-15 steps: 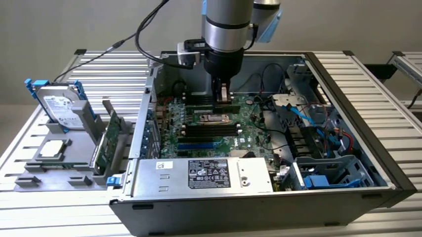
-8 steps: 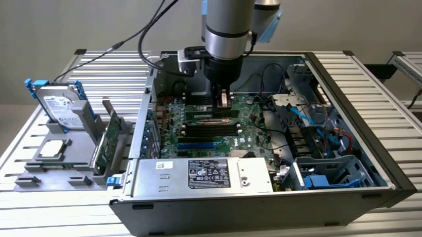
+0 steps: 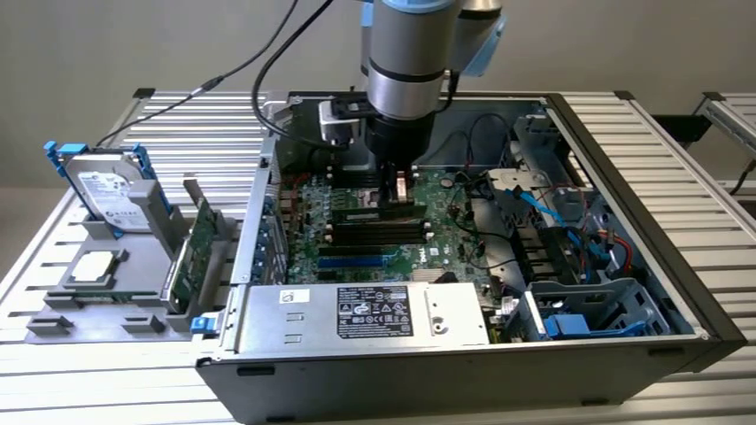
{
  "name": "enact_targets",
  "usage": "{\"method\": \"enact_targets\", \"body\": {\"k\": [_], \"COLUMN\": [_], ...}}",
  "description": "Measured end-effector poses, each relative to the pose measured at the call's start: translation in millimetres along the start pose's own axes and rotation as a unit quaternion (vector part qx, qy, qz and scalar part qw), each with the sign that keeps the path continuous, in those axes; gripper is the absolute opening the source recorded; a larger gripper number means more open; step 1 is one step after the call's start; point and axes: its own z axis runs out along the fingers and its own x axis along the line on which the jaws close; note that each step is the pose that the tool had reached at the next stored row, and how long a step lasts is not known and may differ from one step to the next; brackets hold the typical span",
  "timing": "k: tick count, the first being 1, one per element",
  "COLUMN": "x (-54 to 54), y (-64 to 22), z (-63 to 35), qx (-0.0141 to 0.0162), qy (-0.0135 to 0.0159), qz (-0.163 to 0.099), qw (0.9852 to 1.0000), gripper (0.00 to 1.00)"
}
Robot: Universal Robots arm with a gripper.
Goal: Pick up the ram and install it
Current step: 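Insert the ram into the slot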
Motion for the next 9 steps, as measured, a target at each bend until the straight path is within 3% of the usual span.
{"method": "enact_targets", "body": {"k": [5,9], "x": [0.4,0.5], "y": [-4.5,-5.5], "z": [0.1,1.1], "qx": [-0.0049,-0.0053], "qy": [0.0057,0.0086], "qz": [0.005,0.018], "qw": [1.0000,0.9998], "gripper": [0.14,0.14]}}
